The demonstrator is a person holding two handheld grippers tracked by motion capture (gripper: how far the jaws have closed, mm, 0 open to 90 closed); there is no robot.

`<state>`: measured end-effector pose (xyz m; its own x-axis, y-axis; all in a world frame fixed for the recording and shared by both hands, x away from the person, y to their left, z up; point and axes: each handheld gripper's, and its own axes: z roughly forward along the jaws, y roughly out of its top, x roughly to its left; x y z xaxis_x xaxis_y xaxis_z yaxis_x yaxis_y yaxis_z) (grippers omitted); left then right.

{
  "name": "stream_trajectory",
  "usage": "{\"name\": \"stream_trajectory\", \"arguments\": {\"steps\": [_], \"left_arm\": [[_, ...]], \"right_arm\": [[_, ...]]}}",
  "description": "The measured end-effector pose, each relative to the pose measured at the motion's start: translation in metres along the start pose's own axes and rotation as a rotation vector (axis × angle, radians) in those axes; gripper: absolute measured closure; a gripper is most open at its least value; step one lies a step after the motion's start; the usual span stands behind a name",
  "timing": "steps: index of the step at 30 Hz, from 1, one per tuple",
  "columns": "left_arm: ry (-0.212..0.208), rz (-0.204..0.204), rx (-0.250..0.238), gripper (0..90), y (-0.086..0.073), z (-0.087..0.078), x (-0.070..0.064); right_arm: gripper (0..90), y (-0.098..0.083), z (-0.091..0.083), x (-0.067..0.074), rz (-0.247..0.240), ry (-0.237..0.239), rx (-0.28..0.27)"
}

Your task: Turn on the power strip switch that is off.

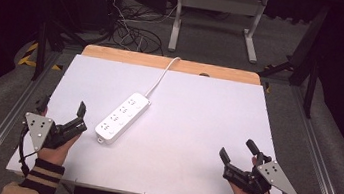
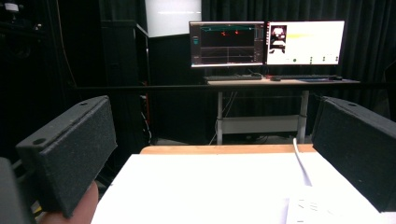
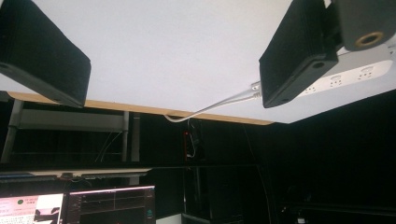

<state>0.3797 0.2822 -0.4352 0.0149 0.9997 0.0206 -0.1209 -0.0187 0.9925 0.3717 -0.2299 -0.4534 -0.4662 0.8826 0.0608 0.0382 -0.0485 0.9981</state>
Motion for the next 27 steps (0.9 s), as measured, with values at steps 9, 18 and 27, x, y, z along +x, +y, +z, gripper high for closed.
{"name": "stream_trajectory", "arguments": {"steps": [9,18,27], "left_arm": [[-0.001,0.002,0.000,0.4,-0.0001,0.0003,0.0001],[0.000,0.002,0.000,0.4,-0.0002,0.0003,0.0000],[-0.002,0.003,0.004,0.4,-0.0010,0.0019,0.0002]], "right_arm": [[9.2,-0.0006,0.0010,0.0001,-0.001,0.004,0.004],[6.8,-0.0001,0.0003,-0.0001,-0.010,0.010,-0.017],[6.3,-0.0003,0.0010,-0.0012,-0.012,0.007,-0.021]]}}
